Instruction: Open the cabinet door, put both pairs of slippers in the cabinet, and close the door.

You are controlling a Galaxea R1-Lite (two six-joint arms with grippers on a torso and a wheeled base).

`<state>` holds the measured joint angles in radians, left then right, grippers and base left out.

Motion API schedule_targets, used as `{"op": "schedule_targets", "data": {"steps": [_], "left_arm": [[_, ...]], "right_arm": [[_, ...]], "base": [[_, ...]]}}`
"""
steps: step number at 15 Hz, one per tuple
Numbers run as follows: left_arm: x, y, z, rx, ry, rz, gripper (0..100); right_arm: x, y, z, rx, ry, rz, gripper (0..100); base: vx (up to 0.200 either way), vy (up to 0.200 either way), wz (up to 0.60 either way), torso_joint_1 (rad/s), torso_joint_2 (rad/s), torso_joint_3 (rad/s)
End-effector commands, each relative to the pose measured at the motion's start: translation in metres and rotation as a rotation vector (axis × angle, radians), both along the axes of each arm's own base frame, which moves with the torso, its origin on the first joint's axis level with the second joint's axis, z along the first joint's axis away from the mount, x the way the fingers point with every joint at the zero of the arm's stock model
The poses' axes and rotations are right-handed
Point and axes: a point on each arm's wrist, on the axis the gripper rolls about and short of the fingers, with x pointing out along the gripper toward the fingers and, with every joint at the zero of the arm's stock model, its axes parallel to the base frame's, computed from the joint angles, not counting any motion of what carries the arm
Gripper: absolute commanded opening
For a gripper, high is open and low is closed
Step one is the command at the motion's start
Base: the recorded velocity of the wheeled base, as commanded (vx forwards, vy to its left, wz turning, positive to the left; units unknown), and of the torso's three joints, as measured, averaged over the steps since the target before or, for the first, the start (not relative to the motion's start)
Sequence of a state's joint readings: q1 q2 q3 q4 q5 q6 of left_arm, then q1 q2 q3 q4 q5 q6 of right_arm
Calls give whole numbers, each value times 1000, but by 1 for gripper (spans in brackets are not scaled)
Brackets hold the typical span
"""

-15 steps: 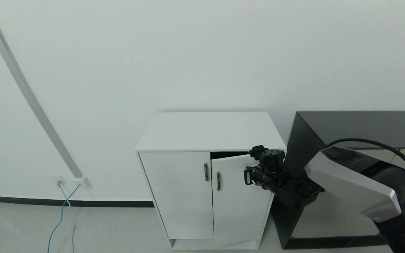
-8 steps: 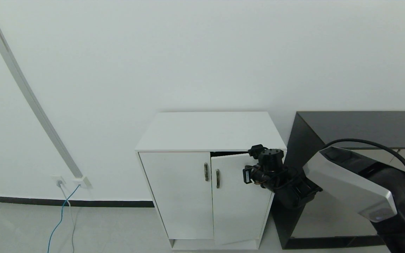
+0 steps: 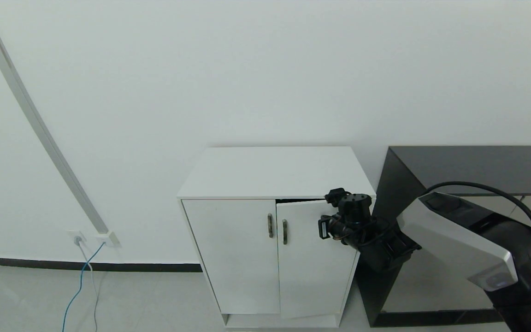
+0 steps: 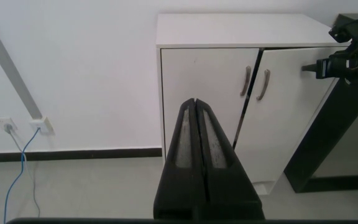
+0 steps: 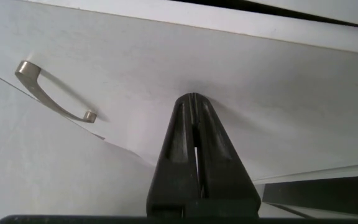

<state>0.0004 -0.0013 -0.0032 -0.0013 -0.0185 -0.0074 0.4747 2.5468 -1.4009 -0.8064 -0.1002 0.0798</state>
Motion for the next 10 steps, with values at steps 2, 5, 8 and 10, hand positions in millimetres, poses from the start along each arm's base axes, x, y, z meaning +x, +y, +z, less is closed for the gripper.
{"op": "schedule_targets", "data": {"steps": [2, 5, 8, 10], "left_arm": [[0, 0, 0, 0, 1, 1, 0], [0, 0, 0, 0, 1, 1, 0], [0, 0, 0, 0, 1, 1, 0], [0, 0, 0, 0, 1, 1, 0]], "right_arm": [[1, 0, 1, -1, 1, -2, 0], [3, 2, 3, 4, -9, 0, 0], [4, 1, -1, 2, -3, 0, 0], [5, 2, -4, 1, -2, -2, 0]], "base": [[0, 0, 0, 0, 0, 0], [0, 0, 0, 0, 0, 0], [0, 0, 0, 0, 0, 0], [0, 0, 0, 0, 0, 0]]}}
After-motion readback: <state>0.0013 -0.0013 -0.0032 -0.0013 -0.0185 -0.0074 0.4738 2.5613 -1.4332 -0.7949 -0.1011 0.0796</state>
